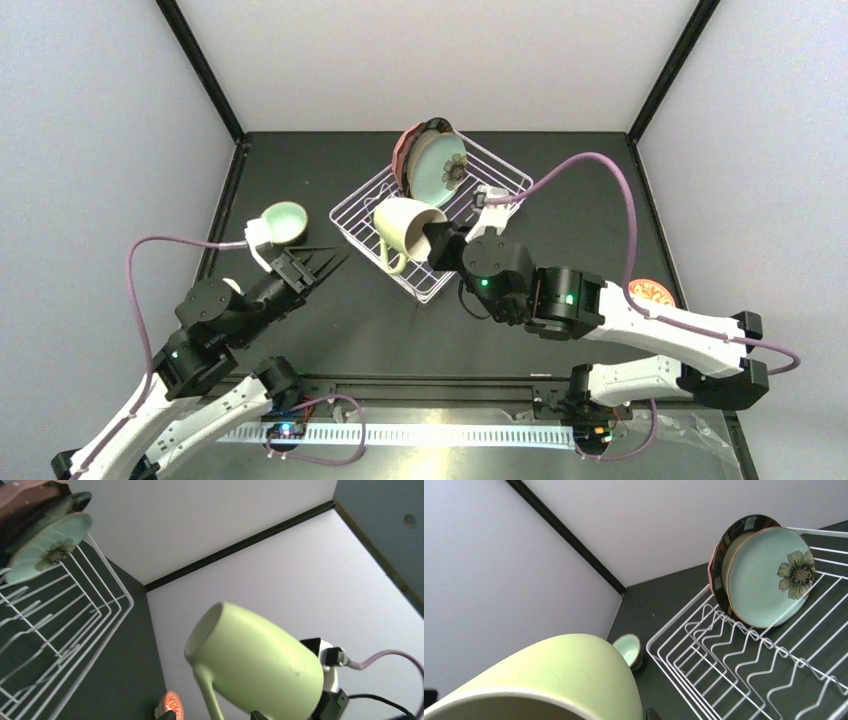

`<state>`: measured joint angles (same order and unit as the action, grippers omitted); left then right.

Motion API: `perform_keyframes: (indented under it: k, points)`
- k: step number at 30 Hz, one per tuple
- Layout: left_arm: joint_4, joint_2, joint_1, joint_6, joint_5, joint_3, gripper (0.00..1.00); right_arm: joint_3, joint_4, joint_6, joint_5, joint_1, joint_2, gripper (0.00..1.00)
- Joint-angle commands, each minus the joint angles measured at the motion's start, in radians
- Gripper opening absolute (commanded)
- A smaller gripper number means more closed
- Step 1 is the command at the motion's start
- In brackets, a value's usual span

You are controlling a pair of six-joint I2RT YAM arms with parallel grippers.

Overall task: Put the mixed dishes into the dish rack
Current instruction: Grab the cup at the center of the board, then pass from the right arm to the left

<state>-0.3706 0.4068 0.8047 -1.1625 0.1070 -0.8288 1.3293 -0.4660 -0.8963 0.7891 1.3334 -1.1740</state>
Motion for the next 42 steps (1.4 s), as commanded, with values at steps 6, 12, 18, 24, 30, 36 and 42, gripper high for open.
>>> perform_keyframes:
  k: [6, 12, 18, 24, 30, 36, 42]
  points:
    - [0.260, -0.057, -0.002, -0.118, -0.063, 0.106, 0.88, -0.017, 0.263, -0.072, -0.082, -0.090, 0.023, 0.00]
    - [0.347, -0.048, -0.002, -0.135, -0.073, 0.130, 0.89, -0.055, 0.318, -0.117, -0.179, -0.135, 0.025, 0.00]
    - [0.429, -0.001, -0.002, -0.136, -0.147, 0.141, 0.88, -0.086, 0.359, -0.165, -0.329, -0.195, 0.013, 0.00]
    - [0.412, 0.056, -0.002, -0.094, -0.230, 0.115, 0.89, -0.079, 0.388, -0.178, -0.399, -0.204, -0.003, 0.00]
    - [0.374, 0.065, -0.002, -0.048, -0.245, 0.090, 0.89, -0.077, 0.408, -0.185, -0.430, -0.219, 0.002, 0.00]
    - [0.301, 0.057, -0.002, -0.016, -0.249, 0.066, 0.88, -0.082, 0.402, -0.181, -0.424, -0.233, 0.017, 0.00]
    - [0.273, 0.047, -0.002, 0.001, -0.245, 0.060, 0.88, -0.066, 0.401, -0.169, -0.435, -0.249, 0.017, 0.00]
